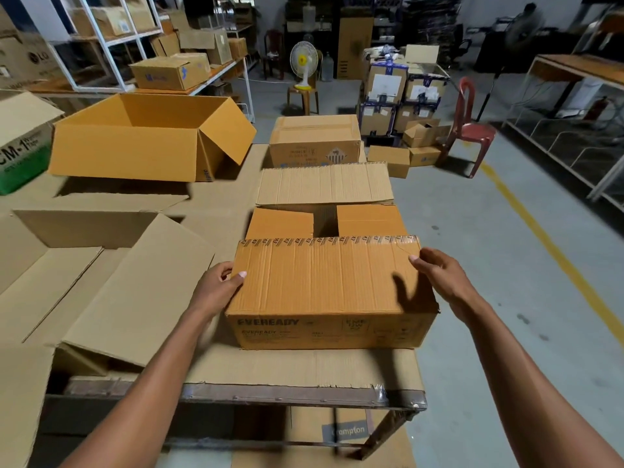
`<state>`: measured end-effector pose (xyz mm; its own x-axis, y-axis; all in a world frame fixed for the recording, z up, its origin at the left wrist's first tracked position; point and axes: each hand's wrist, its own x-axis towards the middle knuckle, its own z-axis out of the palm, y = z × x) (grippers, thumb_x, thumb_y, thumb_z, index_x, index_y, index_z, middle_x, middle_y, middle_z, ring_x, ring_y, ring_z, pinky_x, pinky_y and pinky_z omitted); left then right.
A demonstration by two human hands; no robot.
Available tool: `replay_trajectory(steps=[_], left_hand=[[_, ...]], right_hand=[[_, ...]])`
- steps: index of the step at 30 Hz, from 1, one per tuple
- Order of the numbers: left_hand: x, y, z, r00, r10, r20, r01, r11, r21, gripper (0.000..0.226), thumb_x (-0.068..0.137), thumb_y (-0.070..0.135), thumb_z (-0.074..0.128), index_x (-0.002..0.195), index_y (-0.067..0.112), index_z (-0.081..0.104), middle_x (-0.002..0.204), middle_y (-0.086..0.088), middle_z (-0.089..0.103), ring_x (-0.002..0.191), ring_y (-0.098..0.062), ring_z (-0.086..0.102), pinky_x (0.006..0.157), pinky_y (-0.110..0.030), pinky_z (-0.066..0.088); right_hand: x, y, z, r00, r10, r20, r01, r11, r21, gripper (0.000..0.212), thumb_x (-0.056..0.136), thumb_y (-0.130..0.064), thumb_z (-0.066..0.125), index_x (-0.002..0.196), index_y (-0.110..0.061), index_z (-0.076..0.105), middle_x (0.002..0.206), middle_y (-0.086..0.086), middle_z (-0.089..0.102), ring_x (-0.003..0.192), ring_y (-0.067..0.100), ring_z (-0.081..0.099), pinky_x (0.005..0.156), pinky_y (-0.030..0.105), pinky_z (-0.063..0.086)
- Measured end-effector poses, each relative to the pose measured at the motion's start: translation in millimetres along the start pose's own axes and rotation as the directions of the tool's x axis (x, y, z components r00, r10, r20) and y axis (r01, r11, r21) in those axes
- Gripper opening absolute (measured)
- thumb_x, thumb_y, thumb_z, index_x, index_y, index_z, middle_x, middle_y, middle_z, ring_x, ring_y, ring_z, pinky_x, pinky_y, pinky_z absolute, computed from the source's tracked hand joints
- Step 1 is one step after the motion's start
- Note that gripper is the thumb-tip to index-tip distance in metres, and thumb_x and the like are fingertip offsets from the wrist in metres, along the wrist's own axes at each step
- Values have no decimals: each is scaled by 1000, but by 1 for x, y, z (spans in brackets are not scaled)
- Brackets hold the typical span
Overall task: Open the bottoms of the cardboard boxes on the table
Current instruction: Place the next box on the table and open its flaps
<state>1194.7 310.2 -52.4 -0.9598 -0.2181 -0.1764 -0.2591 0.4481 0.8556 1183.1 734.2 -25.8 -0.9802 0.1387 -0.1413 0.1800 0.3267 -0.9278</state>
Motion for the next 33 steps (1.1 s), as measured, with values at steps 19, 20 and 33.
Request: replay_trajectory(steps=[19,20,33], left_hand=[[-65,35,-31,778,65,624,-125,991,53,45,97,44,49,111,10,75,103,-9,77,95,-30,73,91,-39,55],[-70,34,-16,771,53,634,-155,982,107,42,95,49,51,118,20,72,112,0,75,101,-20,72,94,-36,54],[-106,22,104,841,328,429,-466,843,269,37,94,44,61,130,31,62,122,19,59,112,5,54,100,-24,47]], right_hand=[[-68,-6,-29,805,14,593,52,994,-93,29,87,-31,70,114,-22,75,116,-1,74,111,19,68,98,33,48],[-71,-5,-20,796,26,605,83,985,-152,29,84,-33,73,113,-28,75,116,-8,73,111,12,67,98,30,48],[-102,51,93,891,-332,310,451,566,-690,94,68,-7,86,146,-34,39,142,0,41,107,20,56,75,29,56]])
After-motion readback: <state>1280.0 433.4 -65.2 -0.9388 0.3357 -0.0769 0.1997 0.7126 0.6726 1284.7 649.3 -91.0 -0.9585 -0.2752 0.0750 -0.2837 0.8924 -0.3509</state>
